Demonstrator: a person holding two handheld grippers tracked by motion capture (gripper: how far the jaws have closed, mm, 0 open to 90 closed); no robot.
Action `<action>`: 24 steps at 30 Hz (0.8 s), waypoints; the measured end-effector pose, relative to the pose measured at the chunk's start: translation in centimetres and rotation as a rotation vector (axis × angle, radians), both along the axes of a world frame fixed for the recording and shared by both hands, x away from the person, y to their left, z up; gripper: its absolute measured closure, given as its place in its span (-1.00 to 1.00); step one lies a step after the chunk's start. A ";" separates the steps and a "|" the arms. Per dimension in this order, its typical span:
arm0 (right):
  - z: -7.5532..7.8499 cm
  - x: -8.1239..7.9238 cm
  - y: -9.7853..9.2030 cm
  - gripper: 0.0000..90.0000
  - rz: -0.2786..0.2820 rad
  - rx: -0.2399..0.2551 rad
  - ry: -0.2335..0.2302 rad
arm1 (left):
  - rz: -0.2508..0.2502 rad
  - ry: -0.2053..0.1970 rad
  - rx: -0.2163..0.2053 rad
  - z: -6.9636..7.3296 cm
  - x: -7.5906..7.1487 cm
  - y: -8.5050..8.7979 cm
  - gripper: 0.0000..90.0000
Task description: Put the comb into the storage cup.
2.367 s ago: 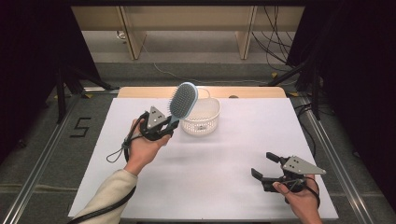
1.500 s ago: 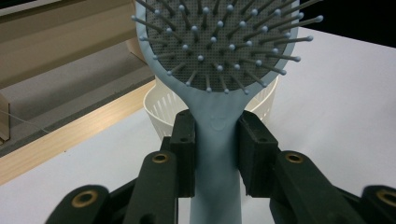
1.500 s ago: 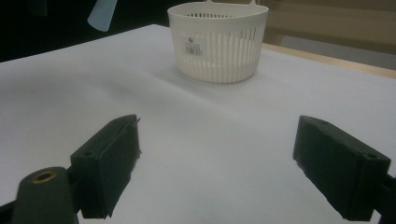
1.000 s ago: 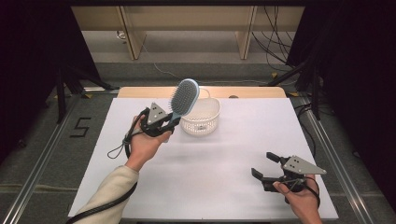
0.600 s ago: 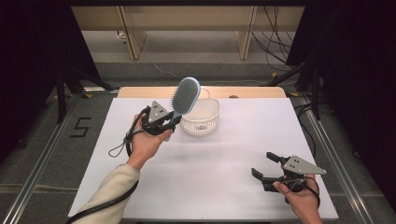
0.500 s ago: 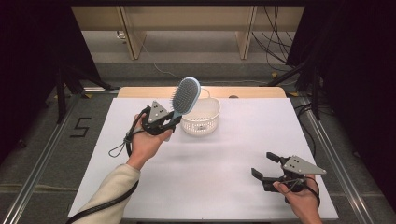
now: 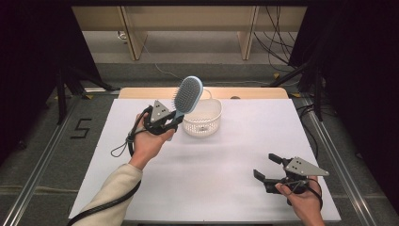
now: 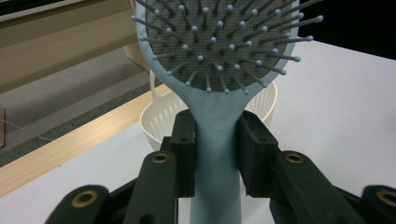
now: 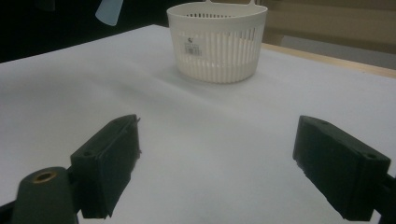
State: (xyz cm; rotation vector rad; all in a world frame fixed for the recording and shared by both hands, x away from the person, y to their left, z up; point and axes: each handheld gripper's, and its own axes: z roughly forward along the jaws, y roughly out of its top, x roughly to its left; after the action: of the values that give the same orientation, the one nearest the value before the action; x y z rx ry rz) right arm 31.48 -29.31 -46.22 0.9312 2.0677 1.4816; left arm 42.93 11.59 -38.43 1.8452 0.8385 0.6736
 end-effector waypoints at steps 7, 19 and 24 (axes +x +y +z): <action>0.0 0.0 0.0 -0.66 0.001 -0.002 0.000 | -0.003 -0.005 0.005 0.2 0.2 -0.1 0.55; 0.0 0.0 0.0 -0.66 0.001 0.004 -0.001 | -0.005 -0.006 0.000 0.3 0.5 -0.3 0.55; 0.0 0.0 0.0 -0.66 0.001 0.002 -0.003 | -0.009 -0.013 0.003 0.5 0.6 -0.5 0.55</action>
State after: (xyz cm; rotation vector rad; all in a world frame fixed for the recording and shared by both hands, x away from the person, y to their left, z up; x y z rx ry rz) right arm 31.52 -29.32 -46.25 0.9281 2.0655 1.4849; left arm 43.54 11.09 -37.93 1.8442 0.8208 0.6814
